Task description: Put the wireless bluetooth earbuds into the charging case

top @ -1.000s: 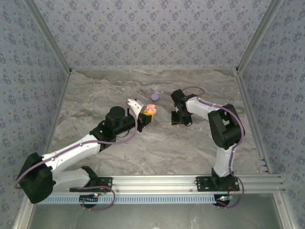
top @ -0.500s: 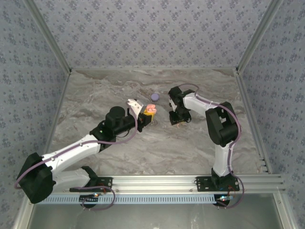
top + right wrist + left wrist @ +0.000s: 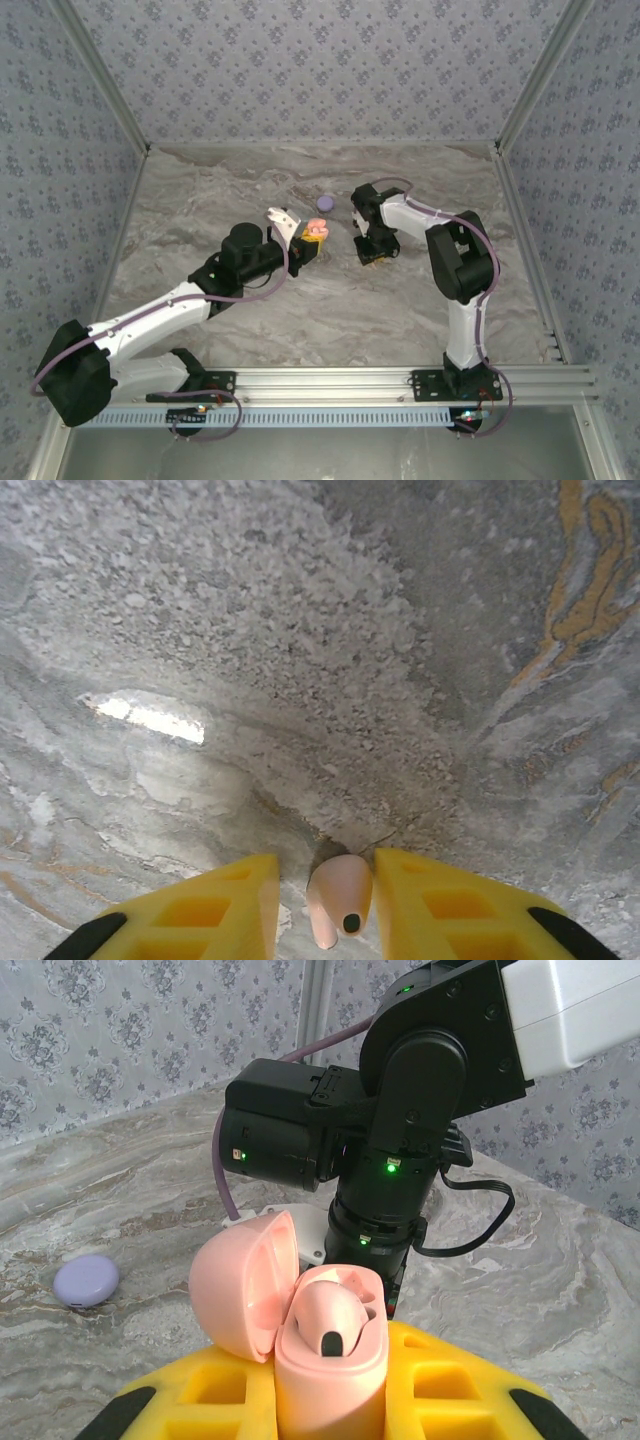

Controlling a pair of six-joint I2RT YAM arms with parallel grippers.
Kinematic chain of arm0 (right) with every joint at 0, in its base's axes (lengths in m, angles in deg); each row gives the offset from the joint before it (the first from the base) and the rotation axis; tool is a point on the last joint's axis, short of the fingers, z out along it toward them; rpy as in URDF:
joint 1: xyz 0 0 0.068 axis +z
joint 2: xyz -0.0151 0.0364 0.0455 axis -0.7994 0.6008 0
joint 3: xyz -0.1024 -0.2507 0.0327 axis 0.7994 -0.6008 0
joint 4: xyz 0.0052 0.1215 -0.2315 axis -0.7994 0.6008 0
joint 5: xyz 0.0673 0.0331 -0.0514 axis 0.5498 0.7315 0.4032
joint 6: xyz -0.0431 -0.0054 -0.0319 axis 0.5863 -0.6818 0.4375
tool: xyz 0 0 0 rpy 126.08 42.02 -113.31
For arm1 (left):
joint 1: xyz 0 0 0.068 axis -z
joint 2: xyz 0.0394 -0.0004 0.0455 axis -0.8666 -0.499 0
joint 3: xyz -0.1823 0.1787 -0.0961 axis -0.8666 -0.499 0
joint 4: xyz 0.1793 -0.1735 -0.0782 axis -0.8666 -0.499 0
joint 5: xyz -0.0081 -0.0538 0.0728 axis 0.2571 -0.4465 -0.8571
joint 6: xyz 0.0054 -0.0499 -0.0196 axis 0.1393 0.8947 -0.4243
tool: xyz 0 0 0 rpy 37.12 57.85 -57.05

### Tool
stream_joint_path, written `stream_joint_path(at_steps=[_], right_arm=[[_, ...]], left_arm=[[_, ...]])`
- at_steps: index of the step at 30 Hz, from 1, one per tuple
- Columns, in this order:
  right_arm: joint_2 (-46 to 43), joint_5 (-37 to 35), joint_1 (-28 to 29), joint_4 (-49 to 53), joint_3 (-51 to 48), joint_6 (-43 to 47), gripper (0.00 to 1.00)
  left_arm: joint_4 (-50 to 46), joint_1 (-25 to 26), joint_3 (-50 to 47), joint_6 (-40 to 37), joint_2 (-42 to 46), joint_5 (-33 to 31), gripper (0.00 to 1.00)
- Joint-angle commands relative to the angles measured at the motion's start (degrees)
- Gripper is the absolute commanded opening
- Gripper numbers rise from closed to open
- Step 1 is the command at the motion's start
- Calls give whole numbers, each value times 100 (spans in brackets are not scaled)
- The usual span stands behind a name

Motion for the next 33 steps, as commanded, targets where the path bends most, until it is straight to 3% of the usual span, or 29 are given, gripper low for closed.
stream_joint_path(at_steps=[1, 16, 33], right_arm=[[120, -73, 26, 189, 144, 64, 31], [26, 81, -104, -41, -60, -241, 18], [-1721, 2510, -858, -1872, -1456, -782, 19]], left_arm=[[92, 38, 196, -11, -15, -23, 13], [86, 32, 176, 1, -28, -20, 13], [530, 38, 55, 463, -612, -267, 13]])
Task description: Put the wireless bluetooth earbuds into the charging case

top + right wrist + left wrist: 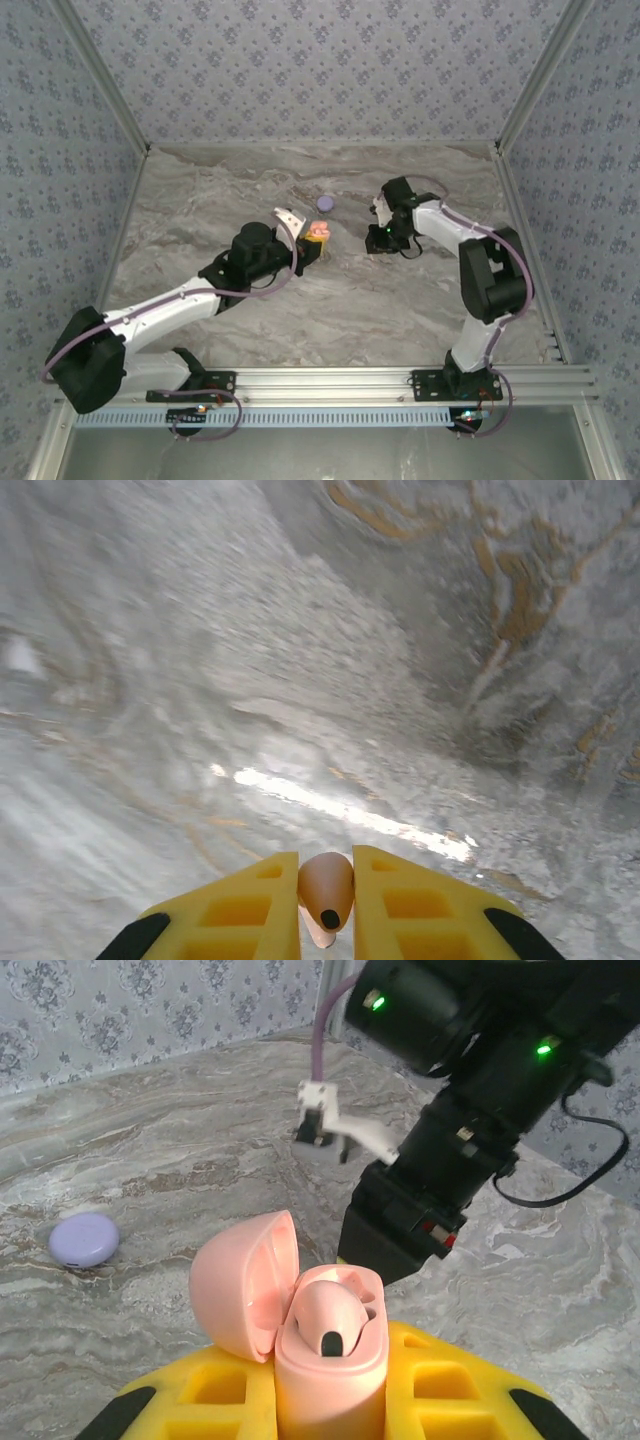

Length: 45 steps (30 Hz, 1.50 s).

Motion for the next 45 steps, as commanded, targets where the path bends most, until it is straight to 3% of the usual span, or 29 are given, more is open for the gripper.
stream_joint_path(at_steps=[1, 20, 45], right_arm=[[-421, 801, -103, -589, -296, -295, 19], [-2138, 2308, -110, -1584, -308, -948, 21], [-2601, 2030, 463, -2595, -12, -1376, 23]], left_arm=[[413, 32, 37, 221, -123, -97, 13], [953, 32, 30, 986, -469, -261, 12], [2499, 38, -5, 1554, -655, 708, 12]])
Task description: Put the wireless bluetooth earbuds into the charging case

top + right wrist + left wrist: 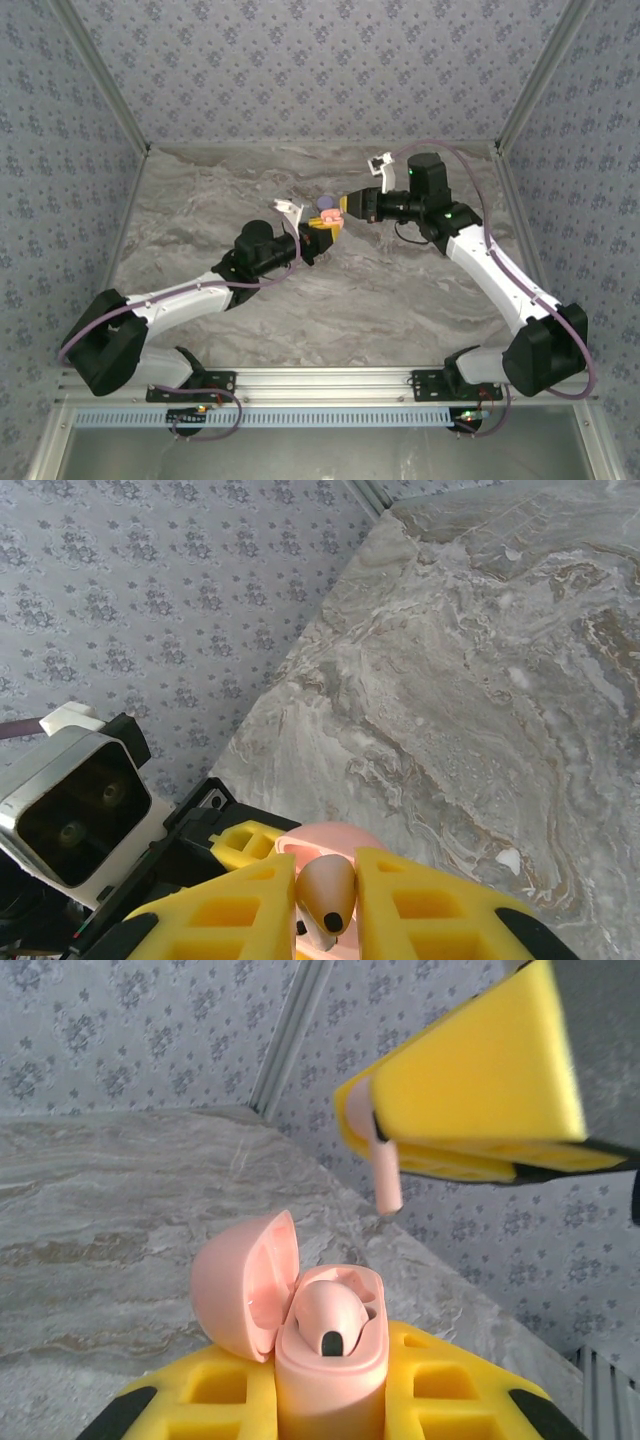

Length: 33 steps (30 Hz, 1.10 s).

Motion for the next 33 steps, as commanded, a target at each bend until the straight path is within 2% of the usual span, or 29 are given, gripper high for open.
stream_joint_path(at_steps=[1, 33], right_arm=[[-161, -58, 61, -177, 168, -89, 23], [-225, -223, 306, -13, 136, 183, 24]], left_arm=[[566, 38, -3, 142, -17, 199, 12], [831, 38, 86, 441, 9, 225, 12]])
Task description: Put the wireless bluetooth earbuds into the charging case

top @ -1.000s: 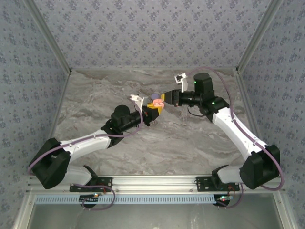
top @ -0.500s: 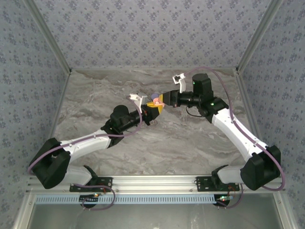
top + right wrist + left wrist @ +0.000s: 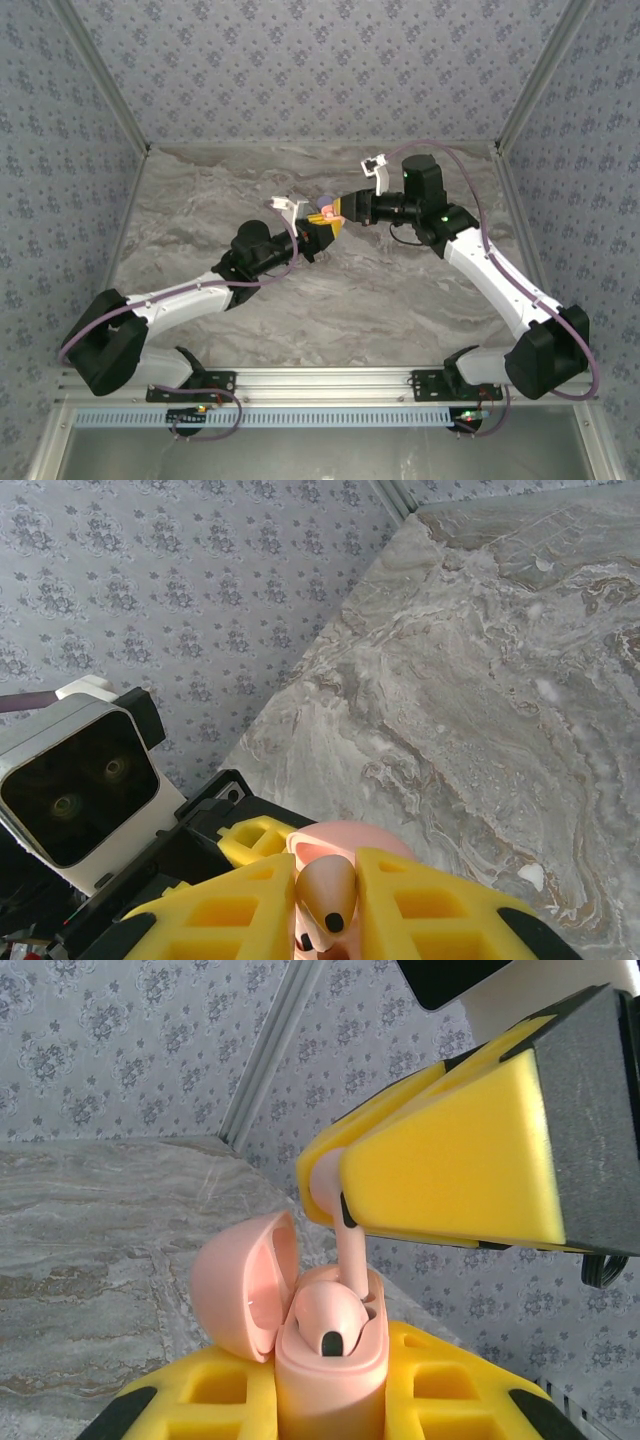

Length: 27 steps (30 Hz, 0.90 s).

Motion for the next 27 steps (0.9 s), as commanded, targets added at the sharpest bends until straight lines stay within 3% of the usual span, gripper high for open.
stream_joint_path(at_steps=[1, 14, 27], right_arm=[[-148, -110, 42, 119, 142, 148, 24], [-147, -108, 128, 428, 156, 351, 24], [-216, -272, 168, 722, 165, 528, 32]], left_arm=[[383, 41, 85, 46, 21, 100, 12], [418, 40, 66, 32, 66, 98, 12], [330, 34, 77, -43, 119, 89, 12]])
